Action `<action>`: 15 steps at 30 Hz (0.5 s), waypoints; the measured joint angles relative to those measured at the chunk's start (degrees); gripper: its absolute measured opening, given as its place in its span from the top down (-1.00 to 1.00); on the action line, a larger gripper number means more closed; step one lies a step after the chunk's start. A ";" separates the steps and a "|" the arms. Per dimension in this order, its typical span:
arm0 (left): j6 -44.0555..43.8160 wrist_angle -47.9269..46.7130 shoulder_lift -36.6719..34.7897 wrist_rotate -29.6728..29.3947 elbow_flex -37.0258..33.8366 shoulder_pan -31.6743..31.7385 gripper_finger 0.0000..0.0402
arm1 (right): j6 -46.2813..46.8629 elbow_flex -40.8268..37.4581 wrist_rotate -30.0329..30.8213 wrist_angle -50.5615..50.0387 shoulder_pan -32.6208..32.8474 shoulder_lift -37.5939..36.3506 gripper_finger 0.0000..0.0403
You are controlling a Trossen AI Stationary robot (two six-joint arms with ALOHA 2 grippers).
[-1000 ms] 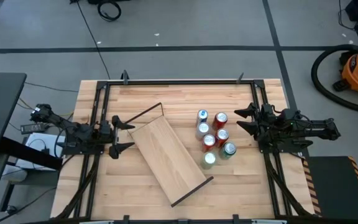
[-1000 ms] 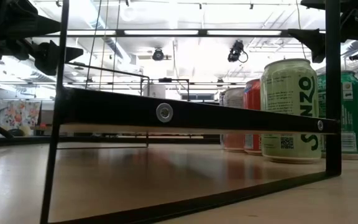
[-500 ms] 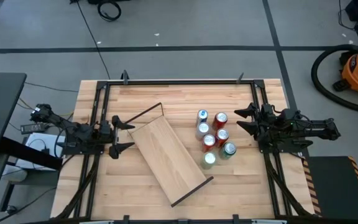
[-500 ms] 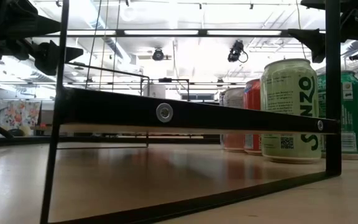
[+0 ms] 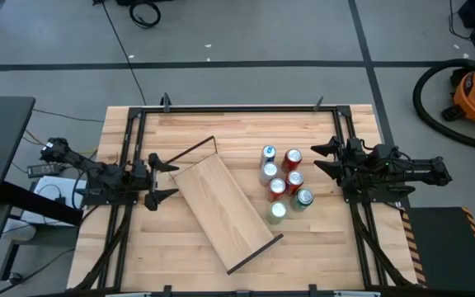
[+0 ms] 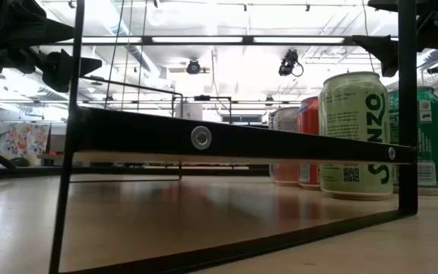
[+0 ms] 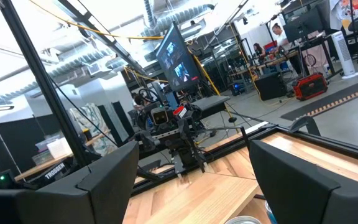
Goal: Place canned beverage on shelf
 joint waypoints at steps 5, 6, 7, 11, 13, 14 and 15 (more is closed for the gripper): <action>-0.02 0.00 0.00 0.00 -0.02 0.02 -0.93 | 0.00 0.00 0.00 0.00 -0.02 0.00 -0.58; 0.00 0.00 0.00 0.00 -0.02 0.00 -0.93 | 0.00 0.01 0.00 0.00 0.00 0.02 -0.58; 0.00 0.00 0.00 0.00 -0.02 0.02 -0.93 | -0.04 -0.01 0.00 0.00 0.00 -0.01 -0.58; -0.02 0.04 -0.01 0.00 -0.01 0.02 -0.93 | -1.43 0.00 0.00 0.02 0.00 0.00 -0.58; -0.02 0.04 0.00 0.00 0.00 0.01 -0.93 | -1.51 -0.02 0.00 0.00 0.00 -0.01 -0.58; -0.02 0.04 0.00 0.00 -0.02 0.00 -0.93 | -1.51 -0.02 0.00 0.00 -0.02 -0.01 -0.58; -0.02 0.06 0.00 0.00 -0.02 0.02 -0.93 | -1.53 -0.01 0.00 0.00 0.00 0.02 -0.58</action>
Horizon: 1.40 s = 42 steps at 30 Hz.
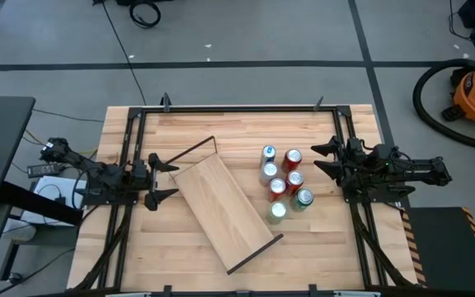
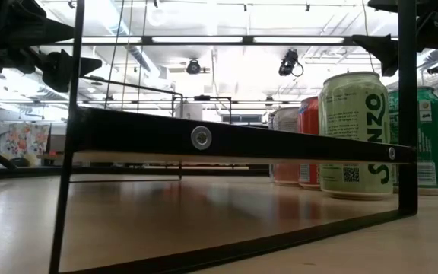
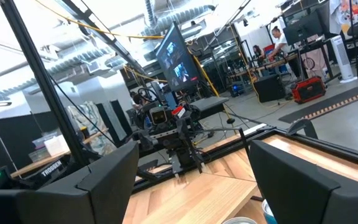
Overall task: Place canned beverage on shelf
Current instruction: Put the blue soda can on the shelf
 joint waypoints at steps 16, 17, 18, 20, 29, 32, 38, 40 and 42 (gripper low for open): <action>9.15 11.73 0.00 -0.40 0.00 0.05 -0.93 | 4.03 0.02 0.00 2.64 0.00 0.00 -0.58; 10.68 14.14 -0.02 -0.46 0.02 0.05 -0.93 | 3.46 0.02 0.02 2.64 0.00 0.00 -0.58; 12.38 16.16 -0.02 -0.46 0.02 0.05 -0.93 | 2.80 0.02 0.22 2.68 -0.02 0.00 -0.58; 15.30 18.58 -0.02 -0.48 0.00 0.05 -0.93 | 2.77 0.02 1.21 3.06 -0.02 0.00 -0.58; 12.71 18.32 -0.02 -0.30 0.02 0.01 -0.93 | 1.70 0.02 1.95 3.68 -0.02 0.00 -0.58; 9.43 18.31 0.00 3.95 0.00 -0.11 -0.93 | -0.41 0.02 1.96 3.32 -0.02 0.00 -0.58; 8.46 18.84 0.00 8.26 0.00 -0.11 -0.93 | -1.96 0.02 1.97 3.55 -0.02 0.00 -0.58; 7.50 20.58 0.00 7.87 0.00 0.02 -0.93 | -1.88 0.02 1.95 3.52 -0.02 0.00 -0.58; 7.40 22.56 -0.02 7.62 0.02 0.00 -0.93 | -1.83 0.02 1.97 3.52 -0.02 0.00 -0.58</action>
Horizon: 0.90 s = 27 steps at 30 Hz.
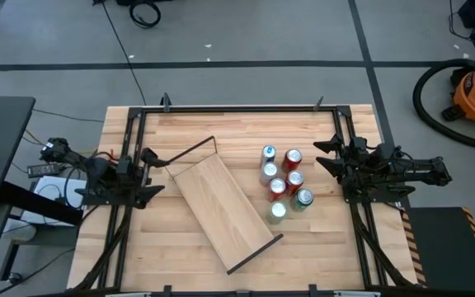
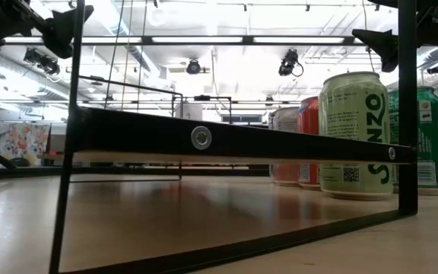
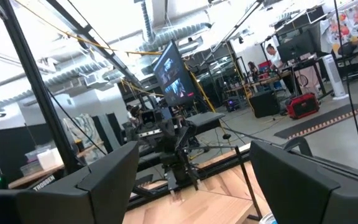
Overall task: Place canned beverage on shelf
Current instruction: Put the blue soda can on the shelf
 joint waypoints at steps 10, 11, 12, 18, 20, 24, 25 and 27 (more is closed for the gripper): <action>1.10 -6.67 5.50 -11.31 7.63 1.18 -0.93 | -1.68 0.00 0.58 -0.03 0.00 0.04 -0.58; 1.08 -8.02 7.19 -11.31 9.22 1.90 -0.93 | -1.91 0.00 0.90 0.02 0.00 0.33 -0.58; 0.78 -9.35 8.83 -11.31 10.87 2.69 -0.93 | -2.12 0.00 1.44 0.02 0.00 0.76 -0.58; -3.71 -20.19 20.78 -9.88 20.81 9.43 -0.93 | -2.93 0.00 3.72 0.20 0.00 5.79 -0.58; -4.84 -23.20 25.12 -7.88 24.06 12.12 -0.93 | -3.45 0.00 4.74 0.87 0.00 8.02 -0.58; -6.56 -28.36 33.19 -3.46 30.09 17.62 -0.93 | -4.77 0.00 6.82 2.37 0.00 11.95 -0.58; -6.74 -28.90 35.02 -1.97 31.39 18.95 -0.93 | -5.06 0.00 7.32 2.65 0.00 12.82 -0.58; -6.76 -29.88 38.53 1.24 33.72 21.36 -0.93 | -5.82 0.00 7.89 3.02 0.00 14.45 -0.58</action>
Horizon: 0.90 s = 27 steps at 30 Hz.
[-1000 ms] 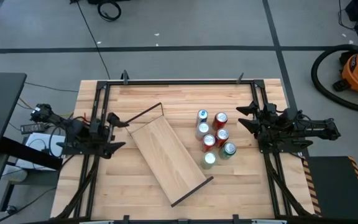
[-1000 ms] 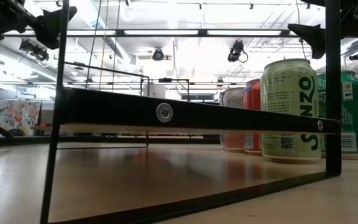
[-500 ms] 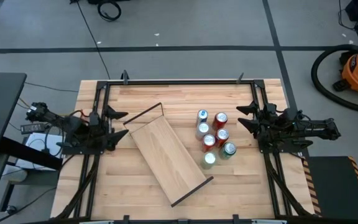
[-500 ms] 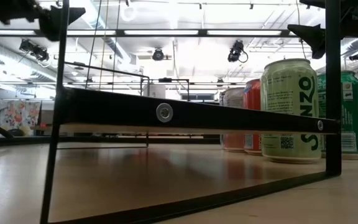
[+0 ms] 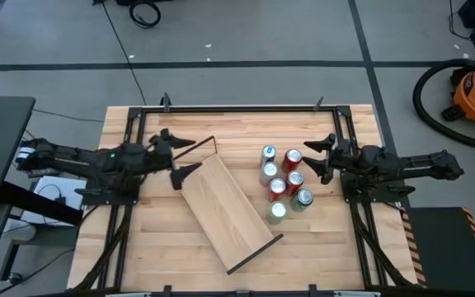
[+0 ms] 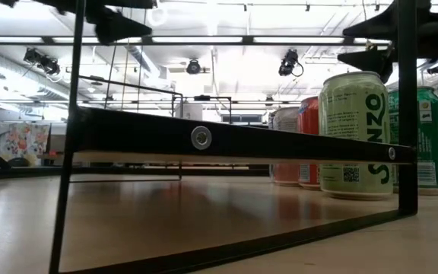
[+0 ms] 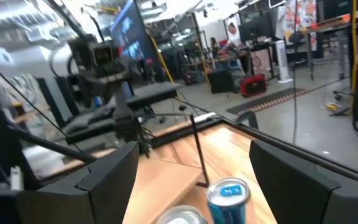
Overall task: Place canned beverage on shelf
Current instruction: Put the blue soda can on the shelf
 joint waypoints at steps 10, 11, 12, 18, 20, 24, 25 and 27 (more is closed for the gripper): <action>1.57 -3.52 15.06 11.74 10.85 9.26 -0.93 | -3.63 0.00 2.69 1.22 0.02 6.18 -0.58; 1.73 -3.86 16.45 12.50 11.90 9.84 -0.93 | -4.15 0.00 2.69 1.40 0.02 6.61 -0.58; 1.81 -4.02 17.91 13.25 13.03 10.45 -0.93 | -4.48 0.00 2.67 1.70 0.07 7.02 -0.58; 2.76 -3.91 25.57 15.09 18.90 12.52 -0.92 | -5.12 0.00 2.72 2.19 1.31 7.72 -0.58; 3.14 -3.89 28.06 15.21 20.67 12.52 -0.92 | -5.69 0.00 2.89 2.51 1.93 7.60 -0.58; 4.51 -3.99 32.84 15.41 24.15 12.46 -0.92 | -6.07 0.00 4.88 2.69 3.38 7.58 -0.58; 4.58 -4.19 33.98 15.41 25.04 12.47 -0.92 | -6.16 0.00 5.60 2.65 3.78 7.58 -0.58; 5.08 -5.25 36.29 15.41 26.97 12.76 -0.92 | -6.33 0.00 6.70 2.58 4.63 7.58 -0.58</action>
